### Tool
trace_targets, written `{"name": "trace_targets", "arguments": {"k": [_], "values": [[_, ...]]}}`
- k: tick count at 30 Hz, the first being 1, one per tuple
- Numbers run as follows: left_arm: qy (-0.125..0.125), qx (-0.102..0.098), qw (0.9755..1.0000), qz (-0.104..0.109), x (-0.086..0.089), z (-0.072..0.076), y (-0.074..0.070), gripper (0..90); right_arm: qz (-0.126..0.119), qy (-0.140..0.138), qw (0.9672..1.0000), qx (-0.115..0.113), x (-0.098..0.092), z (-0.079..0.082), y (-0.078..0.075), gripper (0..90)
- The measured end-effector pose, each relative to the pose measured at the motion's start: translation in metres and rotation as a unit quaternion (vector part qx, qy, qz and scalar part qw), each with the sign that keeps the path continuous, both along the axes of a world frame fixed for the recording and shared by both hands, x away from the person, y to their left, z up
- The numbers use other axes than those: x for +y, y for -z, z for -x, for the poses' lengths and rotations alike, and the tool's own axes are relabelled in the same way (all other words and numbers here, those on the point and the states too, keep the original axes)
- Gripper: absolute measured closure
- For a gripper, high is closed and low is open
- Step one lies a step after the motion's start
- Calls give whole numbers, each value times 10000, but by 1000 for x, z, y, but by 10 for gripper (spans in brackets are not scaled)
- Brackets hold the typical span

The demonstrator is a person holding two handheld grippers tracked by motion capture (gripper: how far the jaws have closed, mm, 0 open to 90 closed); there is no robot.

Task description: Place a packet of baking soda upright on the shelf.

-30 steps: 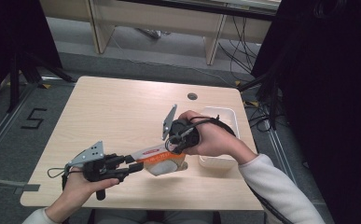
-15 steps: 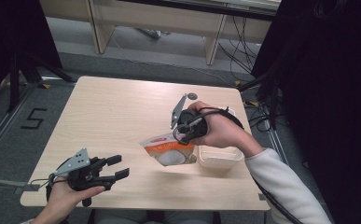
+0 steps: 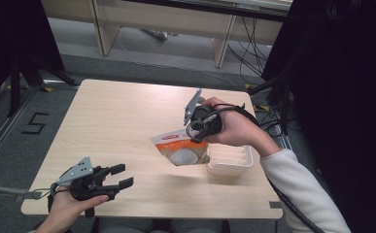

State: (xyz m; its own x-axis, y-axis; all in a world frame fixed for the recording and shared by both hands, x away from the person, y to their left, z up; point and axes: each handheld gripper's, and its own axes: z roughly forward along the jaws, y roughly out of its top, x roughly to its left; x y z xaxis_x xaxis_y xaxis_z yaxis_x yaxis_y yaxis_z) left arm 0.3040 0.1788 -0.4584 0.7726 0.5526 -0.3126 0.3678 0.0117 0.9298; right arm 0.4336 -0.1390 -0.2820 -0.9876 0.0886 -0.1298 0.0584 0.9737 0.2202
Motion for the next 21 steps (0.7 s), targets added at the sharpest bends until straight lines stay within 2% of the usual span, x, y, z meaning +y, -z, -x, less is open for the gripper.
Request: {"name": "trace_targets", "arguments": {"k": [2, 3, 4, 5, 6, 7, 8, 9, 10, 13, 14, 15, 17, 18, 20, 21], "values": [[-9, 9, 10000, 7, 0, 0, 0, 361, -30, -5, 10000, -23, -1, -1, -1, 900], [46, -43, 10000, 11, 1, -2, 1, 358, 27, 161, 9999, 19, -2, -1, -3, 900], [46, -43, 10000, 11, 1, -2, 1, 358, 27, 161, 9999, 19, -2, -1, -3, 900], [-3, -32, 10000, -15, 1, -1, 1, 358, 1, -48, 10000, -47, -3, -4, -3, 900], [-1, -37, 10000, -12, 1, -2, 1, 358, 24, 166, 9999, -5, -4, -3, -4, 900], [-10, -37, 10000, -16, 1, -2, 1, 358, 22, 22, 10000, -15, -5, -6, -4, 900], [-38, -6, 10000, -20, 0, -1, 1, 357, 13, 123, 9999, -26, -6, -6, -3, 900], [-114, 50, 9999, -34, 0, -1, 2, 354, -34, -71, 9999, -76, -7, -10, -3, 900], [-106, 51, 9999, -41, 0, -1, 2, 354, -6, 119, 9999, -62, -8, -9, -4, 900], [-80, 70, 9999, 2, -1, -1, 3, 353, -5, 107, 9999, -43, -9, -11, -5, 900], [-73, 51, 10000, -7, -1, -1, 3, 352, 31, 229, 9997, -26, -10, -10, -7, 900], [-73, 51, 10000, -7, -1, -1, 3, 353, 1, 62, 10000, -48, -10, -13, -7, 900], [-101, 64, 9999, -33, -1, -1, 2, 353, 10, 52, 10000, -71, -10, -13, -8, 900], [-74, 52, 10000, 0, -1, -1, 3, 353, 30, 191, 9998, -74, -12, -13, -10, 900], [-76, 60, 10000, 18, -1, -1, 3, 351, 48, 242, 9997, -68, -12, -12, -11, 900], [-107, 72, 9999, -12, -1, -1, 2, 351, 24, 95, 9999, -139, -13, -15, -11, 900]]}}
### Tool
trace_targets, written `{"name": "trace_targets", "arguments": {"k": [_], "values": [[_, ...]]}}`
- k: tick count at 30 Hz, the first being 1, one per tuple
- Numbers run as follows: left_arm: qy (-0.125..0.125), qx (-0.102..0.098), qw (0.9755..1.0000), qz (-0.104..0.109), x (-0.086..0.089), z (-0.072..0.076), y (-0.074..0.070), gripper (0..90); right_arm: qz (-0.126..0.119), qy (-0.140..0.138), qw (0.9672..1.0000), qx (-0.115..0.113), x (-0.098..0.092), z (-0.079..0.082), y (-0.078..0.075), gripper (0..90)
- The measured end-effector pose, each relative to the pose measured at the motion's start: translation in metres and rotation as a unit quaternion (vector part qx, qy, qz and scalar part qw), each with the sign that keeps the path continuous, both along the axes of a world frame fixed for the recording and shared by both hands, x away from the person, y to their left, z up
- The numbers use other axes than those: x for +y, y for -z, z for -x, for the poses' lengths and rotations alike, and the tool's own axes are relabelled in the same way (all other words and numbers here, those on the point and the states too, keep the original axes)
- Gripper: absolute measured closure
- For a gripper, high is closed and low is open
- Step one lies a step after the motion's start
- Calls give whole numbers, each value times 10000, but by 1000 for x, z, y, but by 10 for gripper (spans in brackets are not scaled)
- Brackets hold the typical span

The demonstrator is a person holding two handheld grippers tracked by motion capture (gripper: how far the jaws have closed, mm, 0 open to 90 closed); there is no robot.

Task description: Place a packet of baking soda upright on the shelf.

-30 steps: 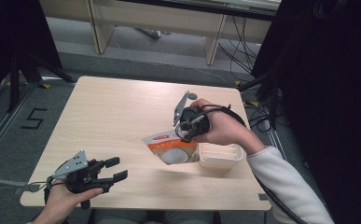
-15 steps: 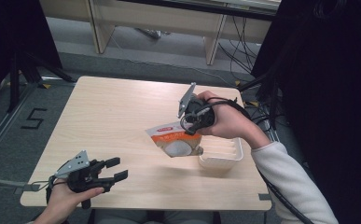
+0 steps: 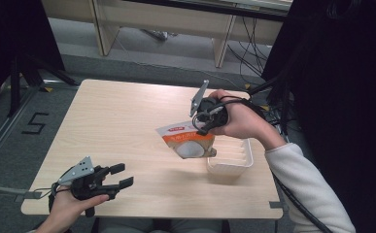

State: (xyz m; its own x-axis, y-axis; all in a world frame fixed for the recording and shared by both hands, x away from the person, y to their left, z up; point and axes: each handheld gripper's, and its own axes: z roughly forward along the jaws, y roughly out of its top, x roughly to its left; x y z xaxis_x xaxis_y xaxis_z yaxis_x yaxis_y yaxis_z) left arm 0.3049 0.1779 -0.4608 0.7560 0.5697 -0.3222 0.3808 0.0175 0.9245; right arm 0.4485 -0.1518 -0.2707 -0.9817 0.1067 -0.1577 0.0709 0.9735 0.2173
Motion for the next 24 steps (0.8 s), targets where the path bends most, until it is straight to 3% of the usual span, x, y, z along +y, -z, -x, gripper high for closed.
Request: {"name": "trace_targets", "arguments": {"k": [6, 10, 12, 15, 24], "values": [[17, -8, 10000, 40, 0, -1, 1, 351, 52, 175, 9998, 52, -4, 0, -3, 900], [-17, 28, 10000, 17, 0, 0, 0, 351, 53, 193, 9998, 33, -8, -2, -4, 900], [-19, 30, 10000, 21, 0, 0, 0, 351, 39, 32, 10000, -18, -8, -4, -4, 900], [-23, 36, 10000, 11, 0, -1, 1, 351, 48, 242, 9997, 24, -11, -4, -6, 900], [-24, 44, 10000, 8, 0, -1, 1, 351, 39, 259, 9997, -7, -17, -6, -9, 900]]}}
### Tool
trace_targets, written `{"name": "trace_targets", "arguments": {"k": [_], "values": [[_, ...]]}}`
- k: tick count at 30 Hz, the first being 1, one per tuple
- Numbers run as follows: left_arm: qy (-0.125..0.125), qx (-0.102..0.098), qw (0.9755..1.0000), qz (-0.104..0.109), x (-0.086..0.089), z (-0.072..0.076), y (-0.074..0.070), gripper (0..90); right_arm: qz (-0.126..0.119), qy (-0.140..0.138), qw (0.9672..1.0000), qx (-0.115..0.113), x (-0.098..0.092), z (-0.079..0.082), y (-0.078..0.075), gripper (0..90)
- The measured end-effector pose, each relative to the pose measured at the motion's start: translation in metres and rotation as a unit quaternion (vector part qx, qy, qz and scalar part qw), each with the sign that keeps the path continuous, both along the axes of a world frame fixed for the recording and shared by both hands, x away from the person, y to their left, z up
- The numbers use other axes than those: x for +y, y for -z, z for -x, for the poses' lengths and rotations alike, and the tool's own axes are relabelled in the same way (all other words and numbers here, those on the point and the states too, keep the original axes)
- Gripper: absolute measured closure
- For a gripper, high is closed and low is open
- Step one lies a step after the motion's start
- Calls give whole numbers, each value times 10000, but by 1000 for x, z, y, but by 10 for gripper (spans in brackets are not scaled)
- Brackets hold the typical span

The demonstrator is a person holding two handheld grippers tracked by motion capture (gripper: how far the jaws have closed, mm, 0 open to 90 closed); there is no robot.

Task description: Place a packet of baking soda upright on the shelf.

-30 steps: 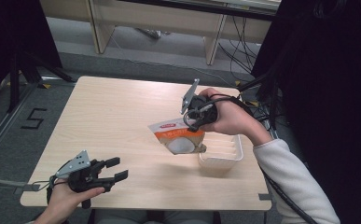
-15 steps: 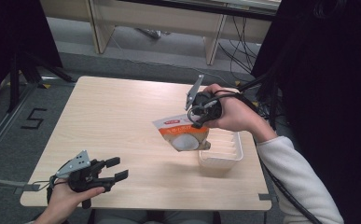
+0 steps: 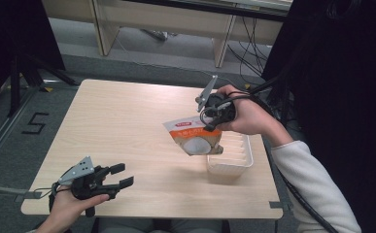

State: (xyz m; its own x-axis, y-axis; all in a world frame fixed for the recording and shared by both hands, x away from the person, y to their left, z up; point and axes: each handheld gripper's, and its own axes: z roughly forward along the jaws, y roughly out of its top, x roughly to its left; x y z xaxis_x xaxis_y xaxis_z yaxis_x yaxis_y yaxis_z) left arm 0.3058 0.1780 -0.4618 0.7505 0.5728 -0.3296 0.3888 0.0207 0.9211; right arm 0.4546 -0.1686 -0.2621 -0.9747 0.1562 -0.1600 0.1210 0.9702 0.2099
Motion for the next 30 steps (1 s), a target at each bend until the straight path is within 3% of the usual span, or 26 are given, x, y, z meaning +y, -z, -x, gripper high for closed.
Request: {"name": "trace_targets", "arguments": {"k": [2, 3, 4, 9, 10, 13, 14, 18, 19, 20, 24, 30], "values": [[-8, 9, 10000, -2, 0, 0, 0, 351, -46, -66, 9999, -60, -2, -2, -1, 900], [33, 7, 10000, 53, 0, -1, 1, 351, -13, 112, 9999, 17, -2, 0, -1, 900], [33, 7, 10000, 53, 0, -1, 1, 351, -13, 112, 9999, 17, -2, 0, -1, 900], [10, 42, 10000, -19, 0, -1, 2, 351, -31, -26, 10000, -44, -5, -3, -3, 900], [66, -22, 10000, -47, 0, -2, 2, 351, 8, 121, 9999, -23, -6, -1, -4, 900], [58, -15, 10000, -36, 0, -2, 2, 351, -13, 19, 10000, -64, -8, -3, -4, 900], [57, -16, 10000, -35, 0, -2, 2, 351, -7, 149, 9999, -22, -10, -2, -5, 900], [95, -35, 9999, 15, 0, -3, 3, 351, 15, 168, 9998, -67, -14, -3, -8, 900], [71, -21, 10000, 3, -1, -2, 3, 351, 5, -8, 10000, -91, -15, -6, -8, 900], [71, -21, 10000, 3, -1, -2, 3, 351, 15, 214, 9997, -66, -17, -3, -9, 900], [83, -39, 10000, -34, 0, -3, 3, 351, 23, 118, 9999, -103, -20, -6, -10, 900], [79, -30, 10000, -36, 0, -3, 3, 351, 49, 213, 9997, -94, -25, -6, -12, 900]]}}
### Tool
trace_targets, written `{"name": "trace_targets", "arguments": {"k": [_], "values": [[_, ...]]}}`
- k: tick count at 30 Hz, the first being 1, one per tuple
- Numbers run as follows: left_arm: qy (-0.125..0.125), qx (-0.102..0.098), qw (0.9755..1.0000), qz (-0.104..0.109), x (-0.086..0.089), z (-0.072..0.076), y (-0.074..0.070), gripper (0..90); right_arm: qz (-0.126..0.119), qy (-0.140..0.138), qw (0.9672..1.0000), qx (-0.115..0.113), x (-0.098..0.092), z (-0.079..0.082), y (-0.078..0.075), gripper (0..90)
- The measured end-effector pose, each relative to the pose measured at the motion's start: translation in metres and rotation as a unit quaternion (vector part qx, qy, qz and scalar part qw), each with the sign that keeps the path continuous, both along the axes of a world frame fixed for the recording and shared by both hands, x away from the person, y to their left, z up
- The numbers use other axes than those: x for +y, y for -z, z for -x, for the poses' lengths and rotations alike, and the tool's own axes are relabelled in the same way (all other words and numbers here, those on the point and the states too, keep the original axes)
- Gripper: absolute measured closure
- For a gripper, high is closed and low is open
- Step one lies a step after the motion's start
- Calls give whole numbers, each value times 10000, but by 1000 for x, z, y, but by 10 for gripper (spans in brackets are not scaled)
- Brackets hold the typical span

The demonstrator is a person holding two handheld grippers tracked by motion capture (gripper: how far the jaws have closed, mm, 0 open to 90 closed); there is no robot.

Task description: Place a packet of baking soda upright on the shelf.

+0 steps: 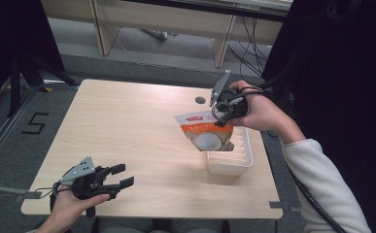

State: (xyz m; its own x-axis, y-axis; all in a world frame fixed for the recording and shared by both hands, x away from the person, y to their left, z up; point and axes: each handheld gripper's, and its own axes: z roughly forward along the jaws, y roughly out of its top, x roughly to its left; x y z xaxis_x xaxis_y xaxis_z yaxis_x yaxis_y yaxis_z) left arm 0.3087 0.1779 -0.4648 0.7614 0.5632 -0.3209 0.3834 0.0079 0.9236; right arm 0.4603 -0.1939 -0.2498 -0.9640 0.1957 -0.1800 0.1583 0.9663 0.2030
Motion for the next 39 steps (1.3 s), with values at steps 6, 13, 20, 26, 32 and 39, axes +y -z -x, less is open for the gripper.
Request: {"name": "trace_targets", "arguments": {"k": [6, 13, 20, 26, 32, 39], "values": [[-39, 22, 10000, 24, 0, 0, 0, 349, 42, -87, 9999, -31, -4, -2, -2, 900], [-91, 91, 9999, 43, 0, 1, 0, 348, 87, 76, 9999, -39, -11, -4, -2, 900], [-92, 106, 9999, 53, 0, 1, 0, 346, 160, 68, 9998, -41, -16, -6, -1, 900], [-92, 101, 9999, 52, 0, 1, 0, 346, 194, 100, 9998, -21, -21, -10, 2, 900], [-124, 128, 9998, 61, 0, 1, 0, 345, 277, 56, 9996, -23, -27, -16, 8, 900], [-79, 60, 9999, 12, 1, 0, 0, 344, 345, 171, 9993, 25, -33, -21, 16, 900]]}}
